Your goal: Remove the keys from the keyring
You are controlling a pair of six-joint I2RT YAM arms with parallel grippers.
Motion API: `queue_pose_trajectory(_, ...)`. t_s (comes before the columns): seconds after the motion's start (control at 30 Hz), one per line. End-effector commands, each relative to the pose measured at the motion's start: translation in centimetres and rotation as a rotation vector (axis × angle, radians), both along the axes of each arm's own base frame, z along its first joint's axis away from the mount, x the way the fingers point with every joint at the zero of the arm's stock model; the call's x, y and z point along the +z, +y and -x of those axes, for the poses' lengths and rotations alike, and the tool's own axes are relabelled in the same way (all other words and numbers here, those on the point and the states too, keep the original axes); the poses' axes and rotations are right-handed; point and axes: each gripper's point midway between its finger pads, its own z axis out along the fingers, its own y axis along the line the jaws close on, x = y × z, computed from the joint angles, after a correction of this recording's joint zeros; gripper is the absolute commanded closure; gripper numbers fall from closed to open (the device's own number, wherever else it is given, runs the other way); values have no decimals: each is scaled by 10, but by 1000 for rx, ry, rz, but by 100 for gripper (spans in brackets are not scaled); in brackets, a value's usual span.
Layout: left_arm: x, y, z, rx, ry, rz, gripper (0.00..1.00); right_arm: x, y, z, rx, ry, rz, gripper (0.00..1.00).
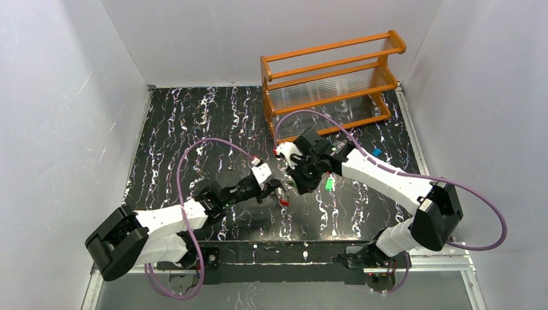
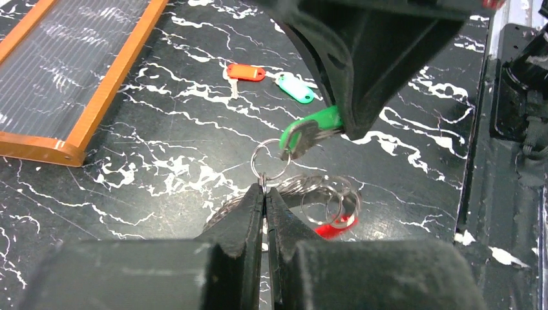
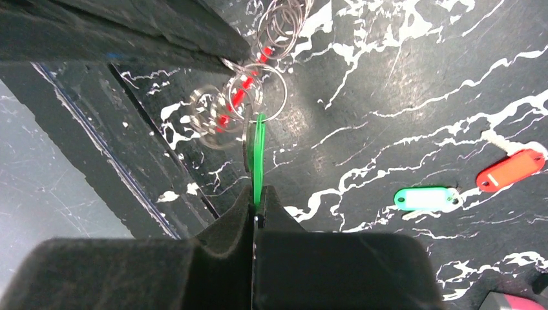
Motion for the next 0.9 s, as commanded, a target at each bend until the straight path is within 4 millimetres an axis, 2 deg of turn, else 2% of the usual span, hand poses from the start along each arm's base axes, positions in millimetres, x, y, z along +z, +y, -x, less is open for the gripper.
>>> queue_pose_trajectory(0.0, 32, -5, -1, 11, -29, 124, 100, -11, -12, 1, -22, 11, 39, 99)
queue_pose_trajectory(0.13, 35, -7, 5, -19, -23, 151, 100, -24, -19, 2, -34, 30, 91, 99)
queue_pose_trajectory(0.3, 39, -7, 7, -24, -28, 175, 100, -29, -19, 3, -28, 43, 105, 99)
queue_pose_trajectory(0.67, 46, -16, 8, -67, -35, 189, 100, -26, 0, 0, 14, 65, 49, 99)
queue_pose_trajectory(0.87, 43, -19, 8, -76, -30, 180, 100, -19, 9, -2, 36, 64, 6, 99)
